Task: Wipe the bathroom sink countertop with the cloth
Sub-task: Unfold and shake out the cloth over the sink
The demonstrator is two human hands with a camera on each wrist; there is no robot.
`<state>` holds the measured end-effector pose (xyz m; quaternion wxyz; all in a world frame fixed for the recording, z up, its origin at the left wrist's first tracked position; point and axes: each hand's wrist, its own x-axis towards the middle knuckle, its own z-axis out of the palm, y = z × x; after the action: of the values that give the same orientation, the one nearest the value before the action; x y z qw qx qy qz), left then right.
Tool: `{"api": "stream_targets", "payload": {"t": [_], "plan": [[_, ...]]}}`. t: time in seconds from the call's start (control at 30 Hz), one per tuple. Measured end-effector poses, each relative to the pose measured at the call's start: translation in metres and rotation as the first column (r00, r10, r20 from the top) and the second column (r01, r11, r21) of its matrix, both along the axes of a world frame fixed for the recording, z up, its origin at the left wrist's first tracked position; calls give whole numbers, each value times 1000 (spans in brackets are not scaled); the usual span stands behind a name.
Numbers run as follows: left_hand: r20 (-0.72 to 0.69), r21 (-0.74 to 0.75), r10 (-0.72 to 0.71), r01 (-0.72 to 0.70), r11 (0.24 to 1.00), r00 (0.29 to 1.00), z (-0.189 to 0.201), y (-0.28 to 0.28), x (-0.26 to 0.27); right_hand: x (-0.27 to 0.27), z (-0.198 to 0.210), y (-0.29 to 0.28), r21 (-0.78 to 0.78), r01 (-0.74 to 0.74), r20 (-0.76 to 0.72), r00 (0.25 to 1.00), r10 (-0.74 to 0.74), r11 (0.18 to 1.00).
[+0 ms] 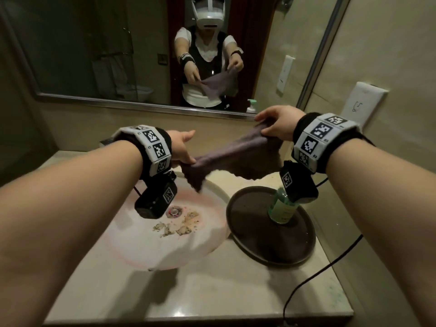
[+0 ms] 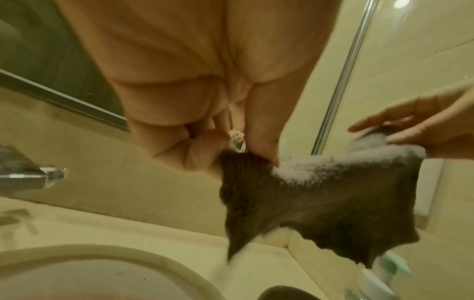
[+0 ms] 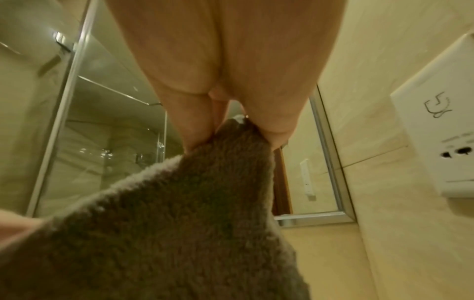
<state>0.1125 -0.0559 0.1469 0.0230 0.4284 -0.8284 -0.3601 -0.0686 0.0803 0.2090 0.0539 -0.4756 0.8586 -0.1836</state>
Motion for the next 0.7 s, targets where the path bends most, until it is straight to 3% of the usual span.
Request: {"api": "stream_targets", "payload": {"t": [0.1, 0.2, 0.33, 0.43, 0.57, 0.7], "plan": [[4, -81, -34, 34, 996, 999, 13, -4, 5, -6, -11, -5, 57, 23, -13, 1000, -22, 998], [-113, -81, 14, -23, 996, 994, 15, -10, 7, -6, -12, -7, 84, 30, -50, 998, -26, 996], [-152, -97, 87, -103, 990, 985, 14, -19, 9, -4, -14, -8, 112, 16, -116, 993, -3, 994], [-198, -79, 124, -142, 987, 972, 16, -21, 11, -4, -17, -9, 128, 25, -86, 996, -14, 991], [-290, -71, 171, -199, 978, 942, 18, -22, 12, -9, -19, -11, 57, 50, 58, 997, -53, 997], [-226, -159, 171, -209, 965, 959, 19, -28, 16, -15, -19, -11, -114, 136, 447, 892, -72, 984]]}}
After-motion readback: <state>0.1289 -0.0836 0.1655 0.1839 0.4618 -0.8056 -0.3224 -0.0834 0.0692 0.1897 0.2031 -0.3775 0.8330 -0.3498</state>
